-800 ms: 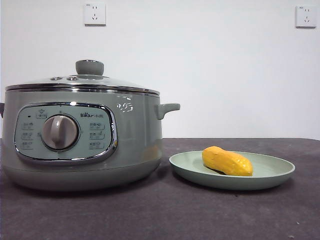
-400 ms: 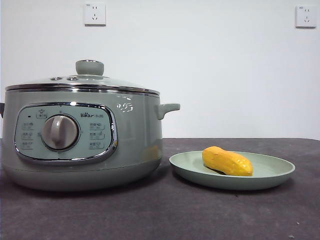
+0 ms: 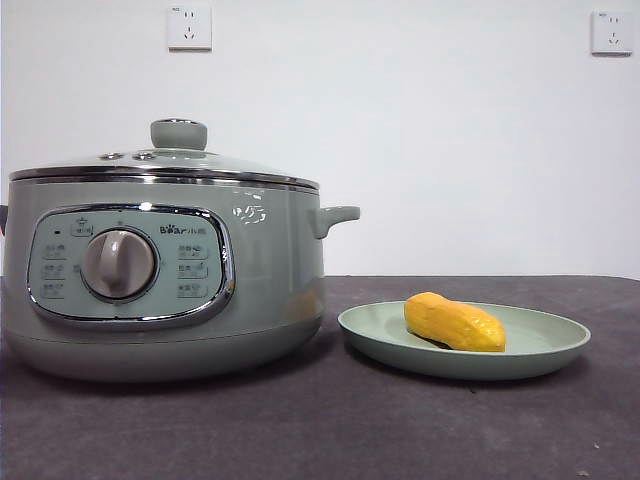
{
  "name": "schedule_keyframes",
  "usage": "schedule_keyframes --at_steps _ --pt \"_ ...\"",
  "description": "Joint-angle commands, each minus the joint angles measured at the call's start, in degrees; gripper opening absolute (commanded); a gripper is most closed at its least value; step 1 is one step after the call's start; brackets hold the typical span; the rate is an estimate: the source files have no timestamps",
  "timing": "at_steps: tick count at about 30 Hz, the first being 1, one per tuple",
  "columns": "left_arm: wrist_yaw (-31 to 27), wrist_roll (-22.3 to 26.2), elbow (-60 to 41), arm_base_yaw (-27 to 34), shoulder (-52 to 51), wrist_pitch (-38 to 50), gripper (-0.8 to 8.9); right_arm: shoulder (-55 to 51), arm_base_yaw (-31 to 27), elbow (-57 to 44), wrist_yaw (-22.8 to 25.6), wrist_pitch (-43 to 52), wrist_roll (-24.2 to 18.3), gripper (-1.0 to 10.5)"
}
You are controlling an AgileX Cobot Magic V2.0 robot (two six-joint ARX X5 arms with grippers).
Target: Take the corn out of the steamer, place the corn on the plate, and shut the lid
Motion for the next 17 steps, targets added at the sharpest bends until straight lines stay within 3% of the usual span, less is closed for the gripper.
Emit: schedule_keyframes --at_steps 1,13,17 --pt "0.1 0.1 -0.2 0.0 0.6 0.0 -0.03 0.1 0.0 -0.3 0.2 0.3 -0.1 0.0" --pt "0.3 0.1 -0.3 -0.2 3.8 -0.2 -0.03 0.1 0.0 -0.3 0.2 0.3 -0.1 0.0" --pt "-1.4 2.5 -0.3 1.8 -1.1 -3.3 -0.03 0.1 0.0 -0.3 0.2 0.2 -0.1 0.0"
